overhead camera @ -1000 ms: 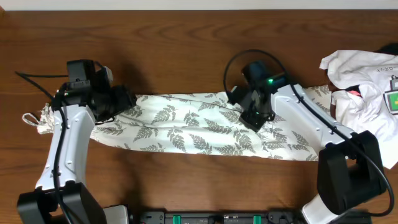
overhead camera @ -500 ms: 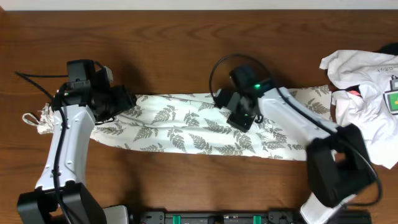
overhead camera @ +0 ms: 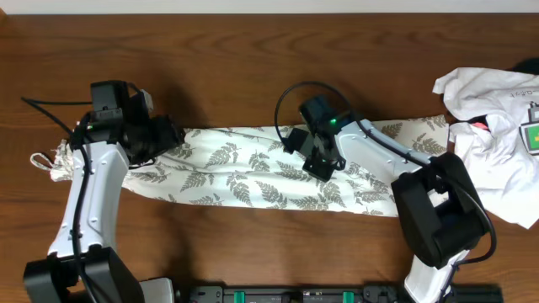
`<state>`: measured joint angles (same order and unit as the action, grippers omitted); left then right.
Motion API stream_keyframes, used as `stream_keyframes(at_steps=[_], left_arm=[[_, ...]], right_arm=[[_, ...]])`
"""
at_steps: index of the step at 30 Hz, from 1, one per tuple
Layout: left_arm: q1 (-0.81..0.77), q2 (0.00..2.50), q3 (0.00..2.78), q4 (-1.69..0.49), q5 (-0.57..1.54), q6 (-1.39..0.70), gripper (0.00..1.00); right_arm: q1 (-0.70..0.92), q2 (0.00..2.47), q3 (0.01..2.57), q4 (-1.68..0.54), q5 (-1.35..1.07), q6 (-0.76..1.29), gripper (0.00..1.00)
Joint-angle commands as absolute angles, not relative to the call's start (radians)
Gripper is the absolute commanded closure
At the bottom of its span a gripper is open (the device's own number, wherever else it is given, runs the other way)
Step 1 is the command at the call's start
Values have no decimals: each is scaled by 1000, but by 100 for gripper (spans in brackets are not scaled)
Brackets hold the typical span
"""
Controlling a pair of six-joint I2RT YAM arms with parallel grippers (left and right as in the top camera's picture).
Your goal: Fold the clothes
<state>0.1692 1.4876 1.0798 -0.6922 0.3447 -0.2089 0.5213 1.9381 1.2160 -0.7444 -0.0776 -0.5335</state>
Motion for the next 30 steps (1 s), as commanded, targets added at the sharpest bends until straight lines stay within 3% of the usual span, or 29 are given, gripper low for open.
stream_keyframes(at_steps=[1,14,21,24,28,30], left_arm=[[173,1491,1084,-695,347,-199,31],[173,1491,1084,-694,347,-199,31],[173,1491,1084,-695,347,-199,31],[173,1491,1084,-695,347,-199,31],[173,1491,1084,-695,347,-199,31],[173,1491,1084,-695,347,-199,31]], right_arm=[[550,1886,1217,-758,-79,-509,99],[737,1827,1203,-859,-217,-494,98],[743,1827,1178,-862,-210,-494,71],[724,1827,1177,-880,-179,-493,72],[704,1827,1178,-886,-44,-439,87],[697,1820,1179,-868,14,-388,87]])
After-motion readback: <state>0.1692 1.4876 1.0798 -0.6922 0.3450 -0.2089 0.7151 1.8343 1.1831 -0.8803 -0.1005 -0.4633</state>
